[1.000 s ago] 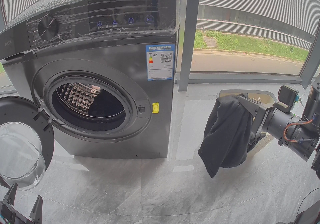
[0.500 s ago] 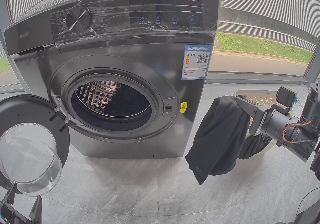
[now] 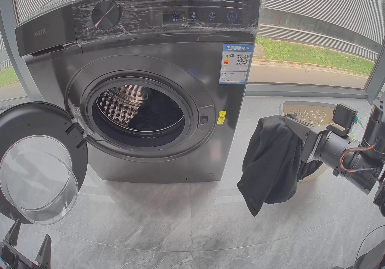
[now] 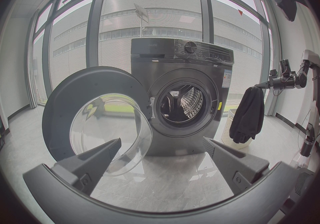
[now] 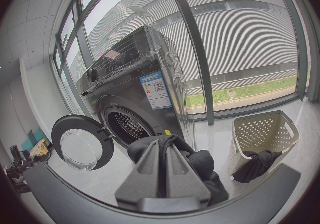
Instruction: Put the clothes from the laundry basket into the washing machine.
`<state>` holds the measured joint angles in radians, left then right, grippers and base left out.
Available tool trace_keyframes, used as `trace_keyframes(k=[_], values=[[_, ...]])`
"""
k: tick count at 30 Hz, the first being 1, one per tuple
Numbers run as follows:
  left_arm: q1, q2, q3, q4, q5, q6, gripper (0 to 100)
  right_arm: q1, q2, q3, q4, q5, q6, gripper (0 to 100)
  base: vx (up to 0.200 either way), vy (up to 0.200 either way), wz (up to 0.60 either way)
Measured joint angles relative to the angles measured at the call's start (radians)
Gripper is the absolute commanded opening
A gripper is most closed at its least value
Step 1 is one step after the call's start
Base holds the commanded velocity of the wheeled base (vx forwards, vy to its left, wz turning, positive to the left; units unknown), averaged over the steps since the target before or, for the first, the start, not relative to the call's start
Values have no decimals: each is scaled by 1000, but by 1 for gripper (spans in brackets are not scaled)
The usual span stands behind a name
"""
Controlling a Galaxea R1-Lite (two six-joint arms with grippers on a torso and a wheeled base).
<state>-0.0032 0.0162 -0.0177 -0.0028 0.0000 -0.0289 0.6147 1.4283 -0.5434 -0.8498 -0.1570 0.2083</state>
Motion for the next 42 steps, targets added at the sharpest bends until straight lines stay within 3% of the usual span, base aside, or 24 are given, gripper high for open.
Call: trace_keyframes(k=[24, 30, 34, 42], values=[[-1, 0, 0, 0, 0, 2, 100, 7, 1, 9, 4, 13, 0, 0, 0, 200, 0], [0, 0, 0, 0, 2, 1, 100, 24, 2, 24, -1, 33, 4, 0, 0, 0, 0], [1, 0, 0, 1, 1, 23, 100, 56, 14, 35, -4, 62, 9, 0, 0, 0, 0], [2, 0, 0, -1, -2, 36, 100, 113, 67, 19, -69, 72, 3, 0, 0, 0, 0]])
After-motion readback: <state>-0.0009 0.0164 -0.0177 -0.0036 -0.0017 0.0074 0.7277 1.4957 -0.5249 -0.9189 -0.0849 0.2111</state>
